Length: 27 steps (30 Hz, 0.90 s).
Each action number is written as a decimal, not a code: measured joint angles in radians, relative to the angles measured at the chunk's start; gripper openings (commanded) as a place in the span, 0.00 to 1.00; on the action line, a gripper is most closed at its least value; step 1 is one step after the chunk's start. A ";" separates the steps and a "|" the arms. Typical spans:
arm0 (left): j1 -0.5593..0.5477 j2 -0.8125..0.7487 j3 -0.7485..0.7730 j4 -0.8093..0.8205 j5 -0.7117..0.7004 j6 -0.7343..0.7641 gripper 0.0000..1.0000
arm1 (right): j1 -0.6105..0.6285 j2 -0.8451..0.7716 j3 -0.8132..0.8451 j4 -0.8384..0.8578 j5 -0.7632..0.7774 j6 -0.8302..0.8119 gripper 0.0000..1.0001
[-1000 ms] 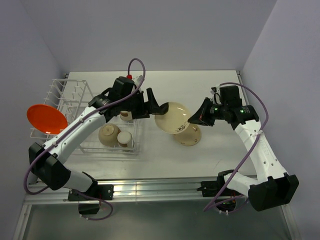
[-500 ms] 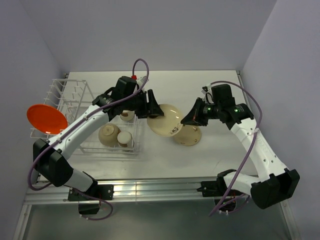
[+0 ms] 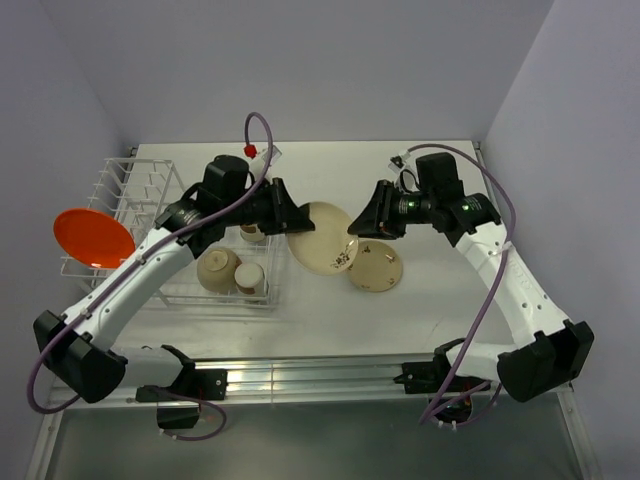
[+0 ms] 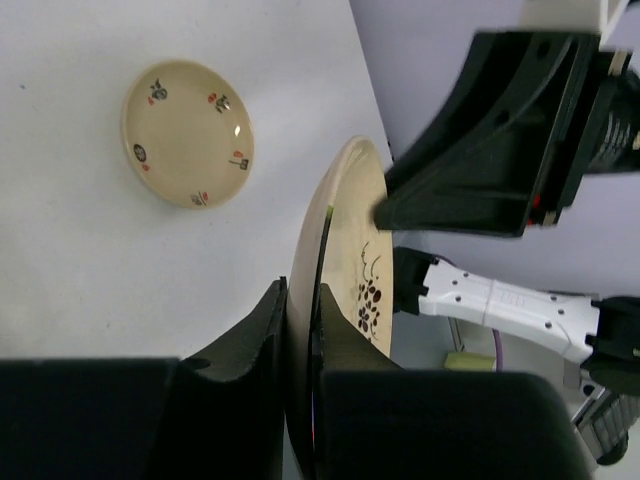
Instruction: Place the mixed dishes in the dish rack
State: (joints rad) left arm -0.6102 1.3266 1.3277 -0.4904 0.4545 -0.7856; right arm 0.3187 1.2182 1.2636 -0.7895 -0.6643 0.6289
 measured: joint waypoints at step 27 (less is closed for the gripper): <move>0.169 -0.278 0.065 -0.245 0.128 0.005 0.99 | 0.273 0.188 0.159 0.494 -0.306 0.036 0.00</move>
State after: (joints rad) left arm -0.4416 1.0489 1.3930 -0.7353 0.5823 -0.7807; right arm 0.5915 1.4067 1.4223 -0.2958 -0.9703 0.6647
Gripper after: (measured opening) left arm 0.657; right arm 0.056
